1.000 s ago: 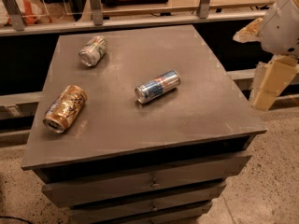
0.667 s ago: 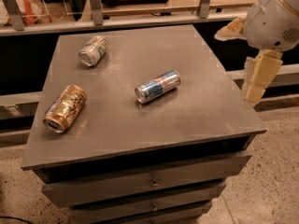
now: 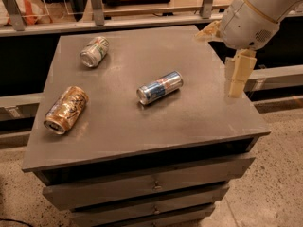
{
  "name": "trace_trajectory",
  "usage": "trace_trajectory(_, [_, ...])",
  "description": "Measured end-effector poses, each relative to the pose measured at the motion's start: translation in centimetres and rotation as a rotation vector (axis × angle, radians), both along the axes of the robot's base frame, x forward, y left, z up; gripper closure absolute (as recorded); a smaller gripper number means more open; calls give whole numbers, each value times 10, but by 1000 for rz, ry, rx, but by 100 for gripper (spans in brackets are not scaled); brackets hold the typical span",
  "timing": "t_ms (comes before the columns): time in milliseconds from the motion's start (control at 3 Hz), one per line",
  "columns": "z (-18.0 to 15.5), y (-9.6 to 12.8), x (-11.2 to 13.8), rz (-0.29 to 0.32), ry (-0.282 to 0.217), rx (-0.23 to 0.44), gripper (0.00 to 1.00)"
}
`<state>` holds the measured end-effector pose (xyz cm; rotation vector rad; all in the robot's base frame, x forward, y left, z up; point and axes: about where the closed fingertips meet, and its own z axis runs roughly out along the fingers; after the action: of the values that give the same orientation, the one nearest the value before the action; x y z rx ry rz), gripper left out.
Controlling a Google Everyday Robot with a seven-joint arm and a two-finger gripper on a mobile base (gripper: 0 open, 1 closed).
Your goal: Move redbull can near orange can
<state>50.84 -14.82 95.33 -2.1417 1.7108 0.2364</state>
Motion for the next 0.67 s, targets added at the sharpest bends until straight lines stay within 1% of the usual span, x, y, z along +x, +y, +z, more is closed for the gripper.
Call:
trace_trajectory(333, [-13,17,20,53,5,2,0])
trace_trajectory(667, [-32,30,38,90,28,-16,0])
